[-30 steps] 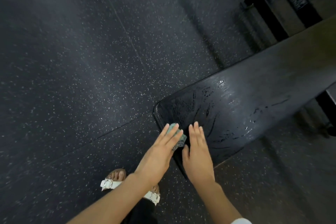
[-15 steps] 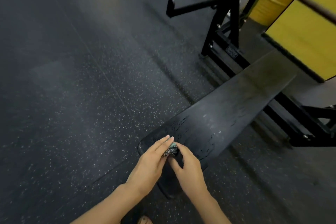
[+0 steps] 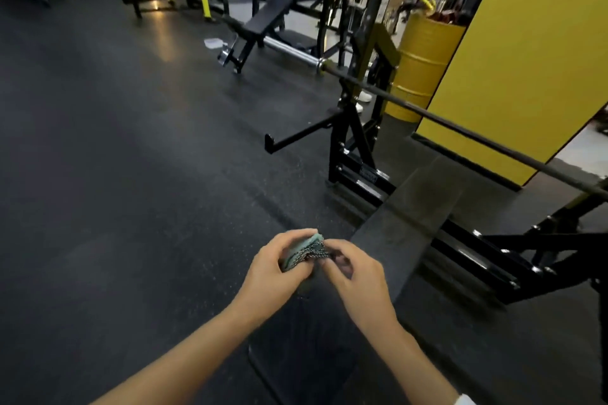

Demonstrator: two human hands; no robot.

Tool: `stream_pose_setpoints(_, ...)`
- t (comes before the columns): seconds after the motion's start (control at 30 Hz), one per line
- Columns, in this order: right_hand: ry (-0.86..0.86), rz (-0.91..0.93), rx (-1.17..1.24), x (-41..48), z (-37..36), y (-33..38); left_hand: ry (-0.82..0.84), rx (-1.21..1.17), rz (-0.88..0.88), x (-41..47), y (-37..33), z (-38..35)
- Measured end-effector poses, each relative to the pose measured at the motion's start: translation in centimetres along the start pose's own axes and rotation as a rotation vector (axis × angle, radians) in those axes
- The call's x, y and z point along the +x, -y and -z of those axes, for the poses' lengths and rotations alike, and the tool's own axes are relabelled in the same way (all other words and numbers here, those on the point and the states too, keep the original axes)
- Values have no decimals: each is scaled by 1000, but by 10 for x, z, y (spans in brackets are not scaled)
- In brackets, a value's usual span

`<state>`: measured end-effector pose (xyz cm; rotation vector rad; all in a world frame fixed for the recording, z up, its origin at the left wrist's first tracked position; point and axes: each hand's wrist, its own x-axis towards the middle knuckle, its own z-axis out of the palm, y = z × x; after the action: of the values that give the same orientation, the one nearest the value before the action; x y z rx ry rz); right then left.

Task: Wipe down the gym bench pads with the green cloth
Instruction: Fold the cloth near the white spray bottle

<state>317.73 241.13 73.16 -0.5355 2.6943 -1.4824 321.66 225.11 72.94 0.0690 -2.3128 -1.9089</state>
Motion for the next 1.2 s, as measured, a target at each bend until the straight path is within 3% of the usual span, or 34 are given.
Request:
stream_pose_setpoints(0.17, -105, 65, 66, 9, 44, 54, 47, -168, 19, 8, -78, 5)
stream_pose_setpoints(0.4, -157, 135, 52, 10, 93, 104, 76, -215, -3, 13, -149, 7)
stream_pose_setpoints(0.77, -143, 191, 230, 8, 149, 161, 46, -69, -73, 12, -226, 30)
stream_pose_setpoints(1.07, 22, 29, 522, 6, 171, 181, 39, -14, -101, 10, -255, 50)
stream_pose_setpoints(1.2, 67, -75, 766, 8, 173, 199, 57, -5, -124, 8, -265, 50)
